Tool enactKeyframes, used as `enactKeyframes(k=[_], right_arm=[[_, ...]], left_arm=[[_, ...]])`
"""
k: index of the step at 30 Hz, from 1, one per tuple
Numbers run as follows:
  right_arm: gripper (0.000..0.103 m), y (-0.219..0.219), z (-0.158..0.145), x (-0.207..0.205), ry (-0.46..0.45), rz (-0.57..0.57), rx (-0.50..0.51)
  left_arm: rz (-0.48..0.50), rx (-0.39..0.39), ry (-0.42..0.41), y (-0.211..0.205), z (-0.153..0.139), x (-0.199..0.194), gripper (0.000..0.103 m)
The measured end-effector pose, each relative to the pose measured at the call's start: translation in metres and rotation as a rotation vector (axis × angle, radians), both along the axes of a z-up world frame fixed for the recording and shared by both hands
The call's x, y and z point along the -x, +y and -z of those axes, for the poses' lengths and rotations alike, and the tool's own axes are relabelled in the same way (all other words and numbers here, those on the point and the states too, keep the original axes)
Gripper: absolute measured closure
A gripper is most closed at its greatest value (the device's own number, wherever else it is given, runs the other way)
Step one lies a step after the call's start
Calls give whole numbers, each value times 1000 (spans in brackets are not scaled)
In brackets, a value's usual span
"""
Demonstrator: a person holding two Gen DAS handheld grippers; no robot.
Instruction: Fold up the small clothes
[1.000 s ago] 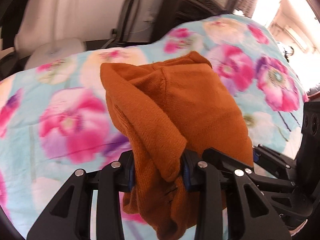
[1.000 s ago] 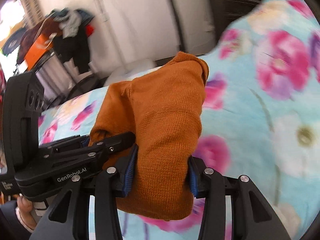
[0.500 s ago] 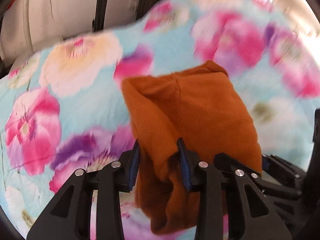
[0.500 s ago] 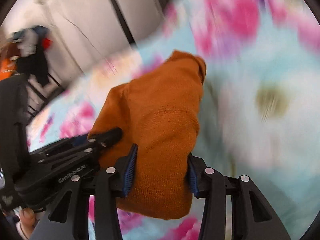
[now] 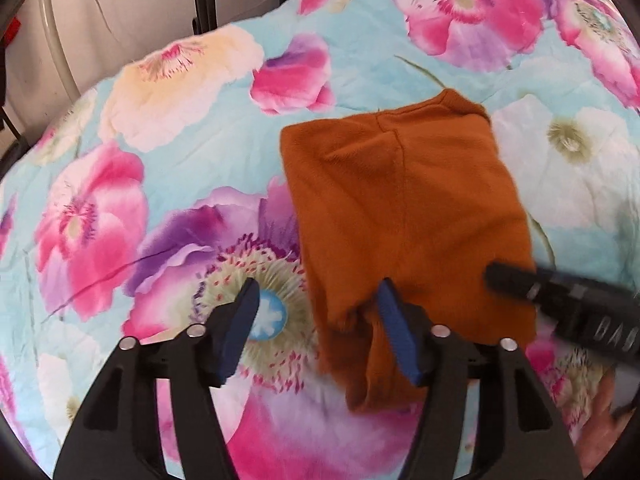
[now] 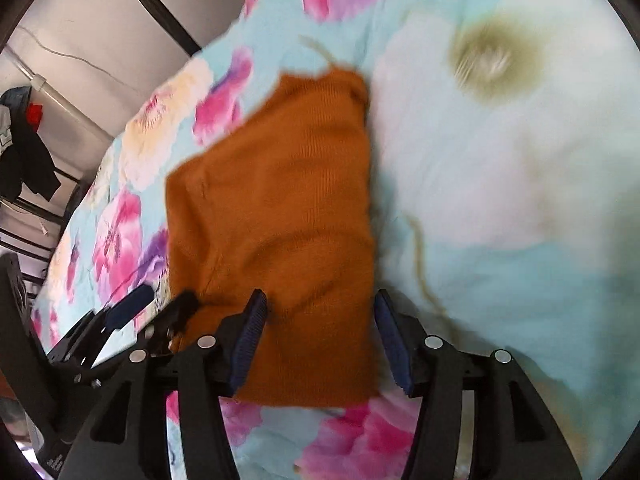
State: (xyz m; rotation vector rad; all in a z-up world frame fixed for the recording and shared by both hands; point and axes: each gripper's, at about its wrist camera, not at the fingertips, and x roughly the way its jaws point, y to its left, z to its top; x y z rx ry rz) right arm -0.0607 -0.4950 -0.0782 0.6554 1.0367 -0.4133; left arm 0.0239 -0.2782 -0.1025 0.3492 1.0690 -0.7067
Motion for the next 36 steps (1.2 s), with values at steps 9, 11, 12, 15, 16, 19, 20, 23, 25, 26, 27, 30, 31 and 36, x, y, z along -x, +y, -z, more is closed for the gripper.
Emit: enactKeyframes(k=[9, 11, 12, 15, 16, 19, 20, 23, 25, 26, 27, 30, 31, 36], right_arm=[[23, 15, -61, 34, -96, 45, 99], [23, 22, -69, 42, -112, 51, 105], [22, 26, -74, 48, -126, 54, 108], [22, 43, -90, 62, -170, 51, 125], [22, 47, -93, 65, -179, 48, 132], [22, 64, -106, 73, -209, 30, 176], [22, 69, -109, 74, -214, 21, 193], [21, 80, -115, 80, -221, 12, 222], [21, 83, -117, 84, -231, 14, 202], [21, 85, -117, 86, -235, 16, 194], [21, 86, -118, 87, -241, 19, 180], [21, 90, -120, 86, -253, 20, 165], [21, 91, -121, 84, -254, 17, 167], [21, 92, -115, 78, -253, 6, 233]], left_arm=[[3, -30, -57, 30, -28, 38, 32], [2, -37, -77, 36, -36, 44, 32], [2, -37, -85, 39, -41, 49, 32], [2, -26, -117, 51, -60, 61, 31], [3, -21, -125, 54, -65, 64, 31], [9, -7, -156, 62, -81, 75, 31], [12, -4, -169, 64, -86, 78, 30], [14, 2, -191, 70, -97, 86, 30], [10, 5, -200, 76, -103, 90, 30], [8, 6, -204, 79, -106, 91, 30], [6, 5, -207, 81, -108, 92, 29], [-1, -9, -226, 90, -112, 95, 23], [-6, -13, -231, 91, -112, 94, 18], [-16, -20, -184, 93, -99, 83, 12]])
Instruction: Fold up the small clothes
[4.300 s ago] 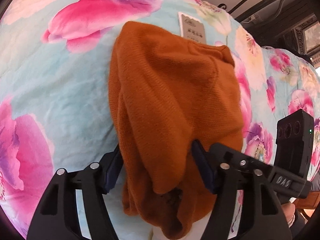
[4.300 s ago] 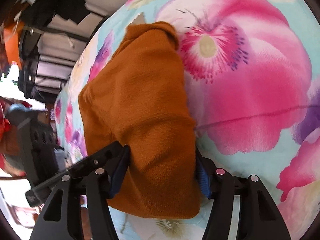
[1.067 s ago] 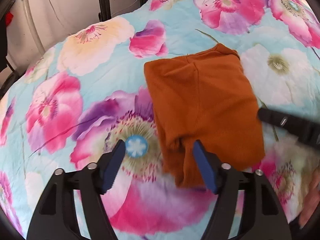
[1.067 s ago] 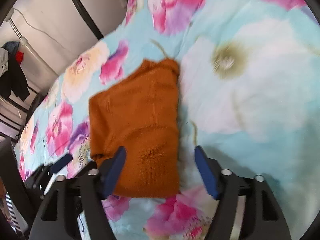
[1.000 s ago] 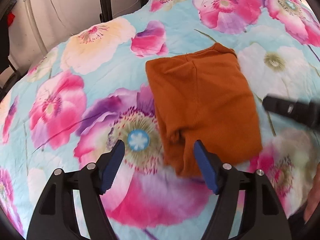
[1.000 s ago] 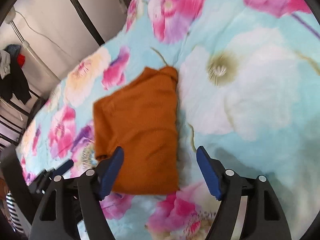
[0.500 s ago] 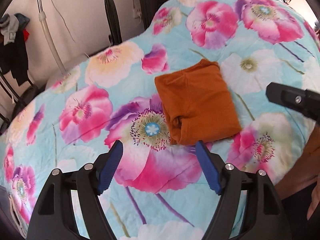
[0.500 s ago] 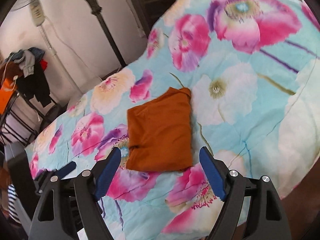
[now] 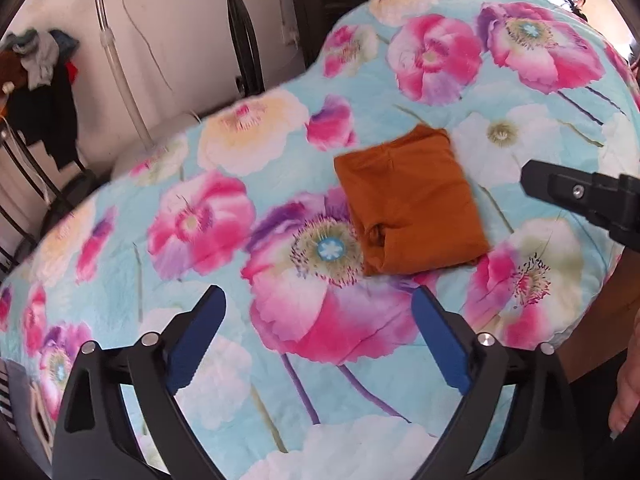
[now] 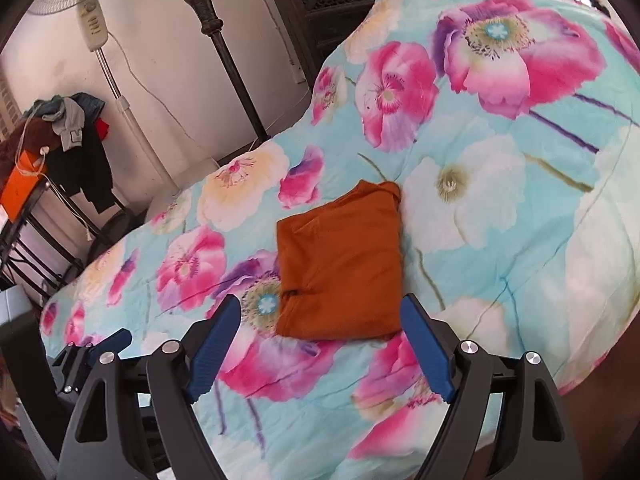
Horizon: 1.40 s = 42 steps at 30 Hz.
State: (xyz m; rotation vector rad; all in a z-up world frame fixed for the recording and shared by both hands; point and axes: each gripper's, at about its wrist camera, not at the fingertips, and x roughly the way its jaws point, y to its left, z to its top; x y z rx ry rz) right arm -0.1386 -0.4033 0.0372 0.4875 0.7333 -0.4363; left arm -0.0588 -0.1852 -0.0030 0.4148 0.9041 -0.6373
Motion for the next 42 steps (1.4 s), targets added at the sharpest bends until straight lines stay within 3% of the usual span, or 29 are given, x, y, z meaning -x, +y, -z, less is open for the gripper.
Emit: enactKeyframes(k=[4, 10, 14, 15, 18, 27, 36, 42], right_arm=[[21, -16, 9, -7, 10, 25, 19], [39, -42, 27, -47, 36, -12, -94], [39, -46, 35, -59, 40, -8, -181], [35, -46, 34, -59, 42, -9, -181], [23, -42, 27, -54, 52, 5, -128], [11, -40, 6, -17, 49, 104, -32], [9, -8, -5, -4, 76, 69, 60], [4, 11, -17, 6, 46, 66, 147]], left_arm=[[9, -29, 50, -9, 25, -12, 12], [23, -49, 113, -27, 56, -25, 12], [15, -25, 145, -39, 60, -31, 12], [13, -9, 150, -42, 58, -32, 12], [9, 19, 145, -46, 52, -32, 12], [8, 69, 102, -43, 22, -24, 11], [12, 105, 49, -31, -5, -14, 8], [5, 102, 32, -22, -15, -4, 7]])
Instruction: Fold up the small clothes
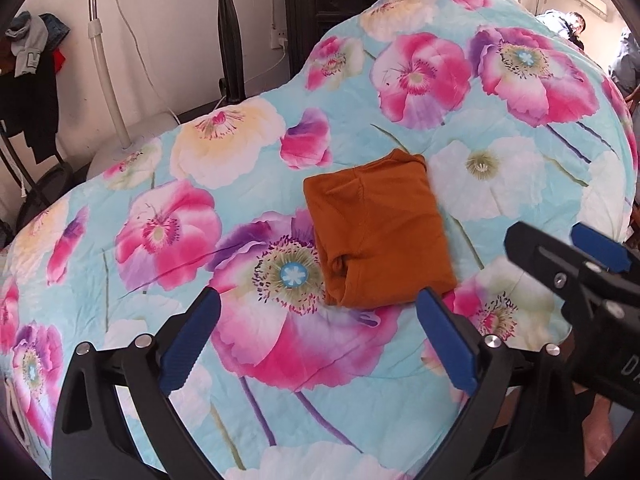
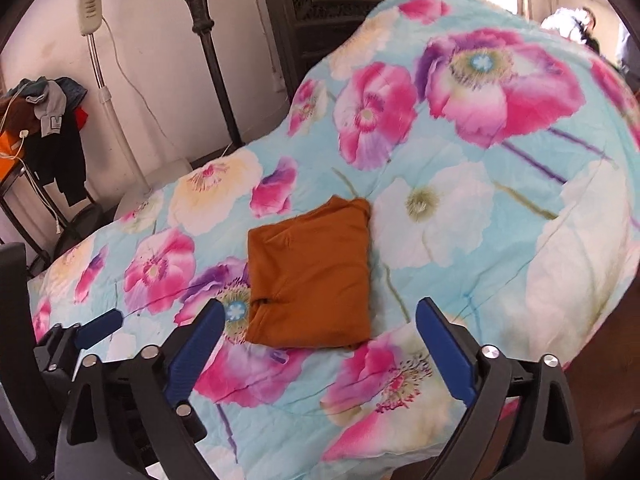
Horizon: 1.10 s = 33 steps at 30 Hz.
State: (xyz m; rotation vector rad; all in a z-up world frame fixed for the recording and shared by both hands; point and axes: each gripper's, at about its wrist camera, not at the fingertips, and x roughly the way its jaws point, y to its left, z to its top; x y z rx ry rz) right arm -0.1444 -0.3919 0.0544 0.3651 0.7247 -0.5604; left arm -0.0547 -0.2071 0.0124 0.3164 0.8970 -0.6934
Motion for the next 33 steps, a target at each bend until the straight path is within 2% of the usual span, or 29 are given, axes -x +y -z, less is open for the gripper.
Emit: enactKeyframes(k=[6, 15, 20, 25, 27, 29, 31, 33], right_arm=[[4, 10, -8, 22, -31, 59, 101], [4, -7, 3, 21, 26, 108, 31], [4, -5, 2, 20, 58, 104, 66], [4, -13, 4, 31, 46, 135, 14], [4, -14, 7, 36, 67, 143, -10], [4, -8, 8, 38, 77, 123, -13], [4, 5, 4, 39, 66, 87, 29], [4, 14, 0, 31, 79, 51, 83]], left_arm=[[-22, 10, -1, 11, -10, 6, 5], [-41, 1, 26, 15, -14, 4, 5], [-27, -36, 0, 9, -15, 7, 5], [-12, -42, -30, 6, -19, 9, 5], [-14, -23, -19, 7, -22, 7, 5], [-14, 35, 19, 13, -28, 3, 5], [-28, 78, 35, 19, -33, -2, 5], [-49, 79, 32, 22, -36, -5, 5]])
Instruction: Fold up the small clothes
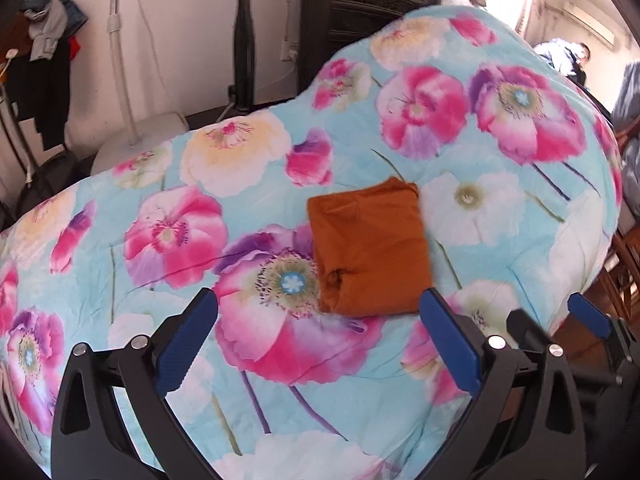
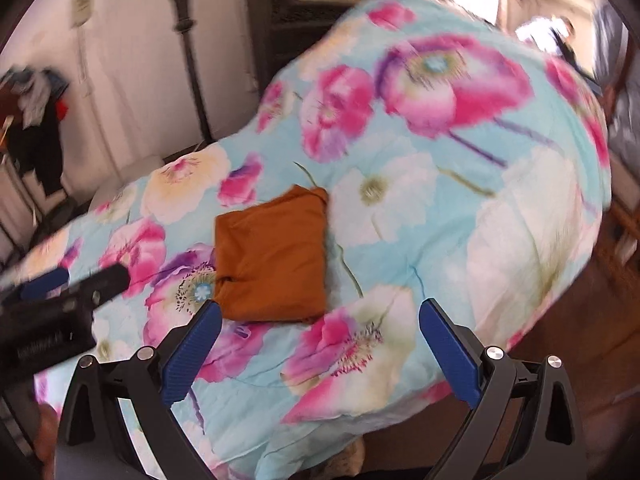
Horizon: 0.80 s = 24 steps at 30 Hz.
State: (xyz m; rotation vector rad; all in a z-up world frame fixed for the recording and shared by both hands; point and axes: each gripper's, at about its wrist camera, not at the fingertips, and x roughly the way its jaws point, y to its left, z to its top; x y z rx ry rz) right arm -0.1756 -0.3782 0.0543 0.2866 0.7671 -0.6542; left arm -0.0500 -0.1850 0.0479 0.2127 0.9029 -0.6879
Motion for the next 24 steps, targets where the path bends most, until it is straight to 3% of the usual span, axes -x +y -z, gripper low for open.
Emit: enactKeyframes(k=[8, 12, 14, 18, 24], right_arm=[[4, 18, -7, -20, 57, -37, 88], [4, 11, -3, -13, 69, -18, 63], [4, 4, -5, -5, 31, -8, 25], [4, 2, -13, 4, -52, -29, -21], [4, 3, -13, 3, -39, -37, -40]], left_arm=[[-59, -78, -68, 10, -7, 4, 5], [-79, -56, -1, 24, -4, 5, 5], [-81, -58, 11, 25, -1, 6, 5], [-66, -75, -7, 18, 2, 13, 5], [-52, -88, -9, 12, 8, 18, 5]])
